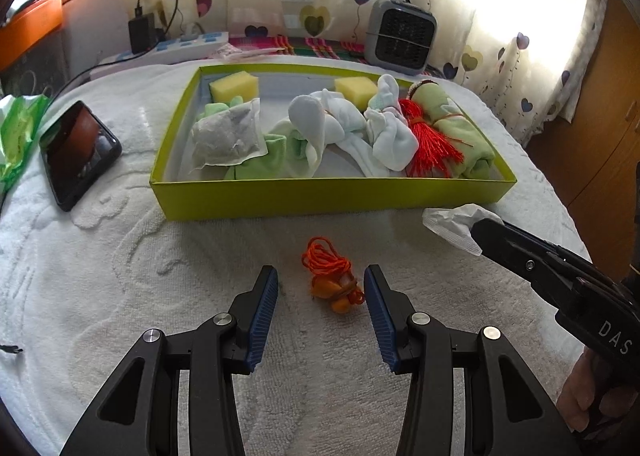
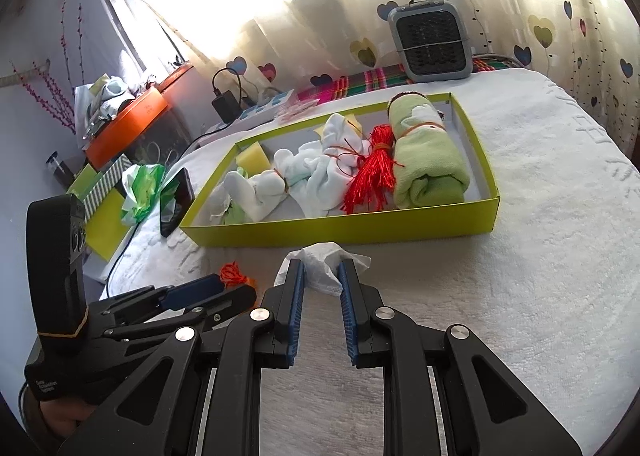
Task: Organize soft objects
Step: 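Grasp the orange toy with red string with the left gripper while the right holds the tissue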
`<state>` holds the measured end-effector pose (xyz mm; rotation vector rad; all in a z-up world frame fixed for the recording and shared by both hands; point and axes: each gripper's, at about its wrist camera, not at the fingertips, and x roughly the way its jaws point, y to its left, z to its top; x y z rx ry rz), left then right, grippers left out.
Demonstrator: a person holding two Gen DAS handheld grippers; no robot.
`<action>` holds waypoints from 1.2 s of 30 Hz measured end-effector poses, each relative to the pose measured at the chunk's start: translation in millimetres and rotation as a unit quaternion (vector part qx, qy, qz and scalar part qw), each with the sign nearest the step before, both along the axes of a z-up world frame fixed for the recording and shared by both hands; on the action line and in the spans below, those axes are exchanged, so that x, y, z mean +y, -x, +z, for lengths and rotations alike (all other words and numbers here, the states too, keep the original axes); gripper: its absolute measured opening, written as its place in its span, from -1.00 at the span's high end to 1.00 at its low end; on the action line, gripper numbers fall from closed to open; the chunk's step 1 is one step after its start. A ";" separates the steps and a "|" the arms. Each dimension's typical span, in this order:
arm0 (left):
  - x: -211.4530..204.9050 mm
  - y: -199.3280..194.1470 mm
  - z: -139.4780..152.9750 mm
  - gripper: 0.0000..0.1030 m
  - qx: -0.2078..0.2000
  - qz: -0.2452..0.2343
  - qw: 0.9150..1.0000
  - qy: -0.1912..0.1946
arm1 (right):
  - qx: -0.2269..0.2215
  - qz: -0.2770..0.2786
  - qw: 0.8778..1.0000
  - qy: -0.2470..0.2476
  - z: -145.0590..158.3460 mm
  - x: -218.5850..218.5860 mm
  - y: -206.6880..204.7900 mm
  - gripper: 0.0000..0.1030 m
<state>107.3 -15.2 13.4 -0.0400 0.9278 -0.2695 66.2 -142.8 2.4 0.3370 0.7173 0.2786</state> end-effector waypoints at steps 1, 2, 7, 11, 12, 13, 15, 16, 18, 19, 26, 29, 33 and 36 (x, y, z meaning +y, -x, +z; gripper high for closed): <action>-0.3 -0.2 -0.4 0.15 0.001 0.000 1.000 -0.001 | 0.000 0.000 1.000 0.000 -0.5 0.3 0.2 0.63; -0.8 -0.4 -0.7 0.15 0.001 0.000 1.000 -0.002 | 0.000 0.001 1.000 0.000 -0.8 0.2 -0.1 0.63; -3.3 -0.3 -1.4 0.15 -0.005 0.001 1.000 -0.008 | 0.001 0.002 1.000 -0.002 -2.6 -0.4 -0.2 0.63; -4.2 0.5 -2.4 0.15 -0.009 0.000 1.000 -0.012 | 0.002 0.002 1.000 -0.002 -3.2 -0.9 -0.2 0.63; -4.2 0.3 -2.5 0.16 -0.008 0.000 1.000 -0.011 | 0.002 0.002 1.000 -0.003 -3.4 -0.8 -0.2 0.63; -4.0 0.3 -2.5 0.16 -0.008 0.001 1.000 -0.010 | 0.002 0.002 1.000 -0.002 -3.2 -0.9 -0.1 0.63; -4.2 0.5 -2.6 0.16 -0.009 0.001 1.000 -0.009 | 0.003 0.003 1.000 -0.002 -3.8 -0.7 -0.2 0.63; -4.0 0.7 -1.9 0.17 -0.010 0.001 1.000 -0.009 | 0.004 0.003 1.000 -0.002 -4.5 -0.6 -0.3 0.63; -3.9 0.6 -1.3 0.21 -0.012 0.001 1.000 -0.011 | 0.005 0.003 1.000 -0.002 -5.1 -0.1 -0.7 0.63; -3.3 0.6 -1.0 0.25 -0.013 0.002 1.000 -0.010 | 0.006 0.003 1.000 -0.002 -5.1 -0.1 -0.9 0.63; -0.9 2.5 -0.6 0.50 -0.018 -0.001 1.000 0.002 | 0.009 0.001 1.000 -0.001 -6.8 1.2 -1.9 0.63; -3.1 3.3 -1.1 0.50 -0.021 -0.005 1.000 -0.001 | 0.010 0.001 1.000 -0.002 -7.6 1.0 -2.2 0.63; -3.6 3.1 -1.6 0.50 -0.021 -0.006 1.000 -0.001 | 0.011 0.001 1.000 -0.001 -8.3 0.9 -2.1 0.63; -3.4 3.2 -1.5 0.50 -0.021 -0.006 1.000 -0.001 | 0.011 0.001 1.000 -0.001 -8.3 0.9 -2.1 0.63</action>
